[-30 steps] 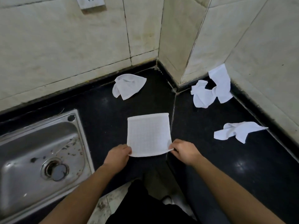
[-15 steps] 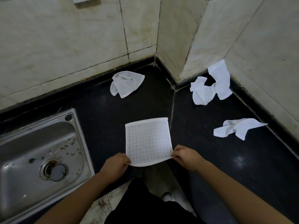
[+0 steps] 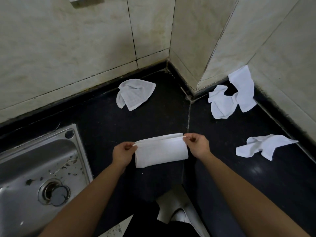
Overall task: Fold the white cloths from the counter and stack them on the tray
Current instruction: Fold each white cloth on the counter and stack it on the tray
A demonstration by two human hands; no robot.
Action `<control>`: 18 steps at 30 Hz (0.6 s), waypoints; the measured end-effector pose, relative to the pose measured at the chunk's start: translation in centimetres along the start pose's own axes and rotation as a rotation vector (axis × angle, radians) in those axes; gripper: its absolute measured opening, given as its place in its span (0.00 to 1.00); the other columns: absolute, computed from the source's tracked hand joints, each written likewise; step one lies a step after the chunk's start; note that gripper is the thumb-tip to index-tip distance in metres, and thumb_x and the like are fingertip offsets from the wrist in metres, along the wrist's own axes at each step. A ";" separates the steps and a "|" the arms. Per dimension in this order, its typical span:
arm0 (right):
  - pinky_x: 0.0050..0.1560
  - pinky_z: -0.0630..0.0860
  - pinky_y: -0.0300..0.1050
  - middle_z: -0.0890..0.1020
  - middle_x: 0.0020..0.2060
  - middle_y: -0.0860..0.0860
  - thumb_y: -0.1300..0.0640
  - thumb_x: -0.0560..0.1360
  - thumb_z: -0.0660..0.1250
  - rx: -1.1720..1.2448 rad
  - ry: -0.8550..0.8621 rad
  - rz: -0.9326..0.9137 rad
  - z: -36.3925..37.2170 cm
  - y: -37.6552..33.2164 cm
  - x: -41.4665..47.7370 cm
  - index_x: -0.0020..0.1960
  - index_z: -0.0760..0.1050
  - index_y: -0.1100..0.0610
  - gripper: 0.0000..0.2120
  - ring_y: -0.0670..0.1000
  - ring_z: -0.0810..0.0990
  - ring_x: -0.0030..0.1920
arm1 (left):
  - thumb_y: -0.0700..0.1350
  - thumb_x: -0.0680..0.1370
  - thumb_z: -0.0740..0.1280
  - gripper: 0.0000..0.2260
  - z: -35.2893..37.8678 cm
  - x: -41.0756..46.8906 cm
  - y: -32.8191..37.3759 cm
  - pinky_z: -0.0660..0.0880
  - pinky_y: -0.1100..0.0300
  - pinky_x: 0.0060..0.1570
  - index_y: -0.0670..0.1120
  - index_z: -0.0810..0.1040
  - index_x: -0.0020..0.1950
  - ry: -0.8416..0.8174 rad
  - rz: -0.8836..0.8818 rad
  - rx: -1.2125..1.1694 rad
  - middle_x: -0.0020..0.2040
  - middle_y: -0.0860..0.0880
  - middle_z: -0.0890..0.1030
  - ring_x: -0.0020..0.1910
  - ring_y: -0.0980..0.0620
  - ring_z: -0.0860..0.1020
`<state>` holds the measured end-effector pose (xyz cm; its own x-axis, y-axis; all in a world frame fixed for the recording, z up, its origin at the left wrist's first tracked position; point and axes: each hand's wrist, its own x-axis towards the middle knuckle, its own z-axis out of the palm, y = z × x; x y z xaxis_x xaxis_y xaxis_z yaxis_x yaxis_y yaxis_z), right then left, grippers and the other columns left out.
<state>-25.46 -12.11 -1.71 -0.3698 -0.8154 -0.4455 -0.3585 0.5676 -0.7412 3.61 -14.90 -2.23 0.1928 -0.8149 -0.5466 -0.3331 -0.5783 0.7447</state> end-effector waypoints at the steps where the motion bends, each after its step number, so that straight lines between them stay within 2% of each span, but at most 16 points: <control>1: 0.55 0.73 0.37 0.84 0.47 0.46 0.55 0.78 0.70 -0.008 0.008 0.008 0.2 -0.1 0.6 0.58 0.83 0.54 0.10 0.46 0.80 0.50 | 0.41 0.77 0.72 0.05 0.1 0.6 0.0 0.75 0.58 0.52 0.46 0.83 0.52 0.014 -0.002 0.007 0.48 0.49 0.83 0.50 0.51 0.80; 8: 0.60 0.76 0.45 0.84 0.56 0.50 0.54 0.79 0.67 -0.130 0.051 -0.032 2.1 0.5 3.1 0.60 0.82 0.52 0.11 0.51 0.81 0.56 | 0.42 0.77 0.72 0.06 0.7 3.6 -0.8 0.76 0.53 0.59 0.46 0.84 0.53 0.024 0.026 0.138 0.50 0.48 0.84 0.51 0.51 0.81; 13: 0.59 0.73 0.42 0.81 0.57 0.54 0.53 0.80 0.66 -0.160 0.096 -0.032 3.1 1.1 3.6 0.61 0.81 0.52 0.12 0.49 0.78 0.52 | 0.44 0.78 0.70 0.07 1.3 3.9 -1.1 0.74 0.58 0.55 0.47 0.83 0.56 0.045 0.076 0.214 0.52 0.49 0.83 0.50 0.53 0.79; 18: 0.57 0.74 0.43 0.79 0.56 0.54 0.51 0.81 0.65 -0.196 0.124 -0.037 3.6 1.0 3.8 0.64 0.80 0.52 0.14 0.53 0.80 0.55 | 0.48 0.79 0.67 0.11 1.6 3.6 -1.3 0.75 0.55 0.54 0.48 0.80 0.61 0.084 0.127 0.315 0.56 0.47 0.81 0.52 0.49 0.79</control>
<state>-24.10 -15.05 -5.94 -0.4518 -0.8224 -0.3459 -0.5289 0.5591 -0.6385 3.22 -16.98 -5.75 0.2030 -0.8873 -0.4141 -0.6249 -0.4430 0.6428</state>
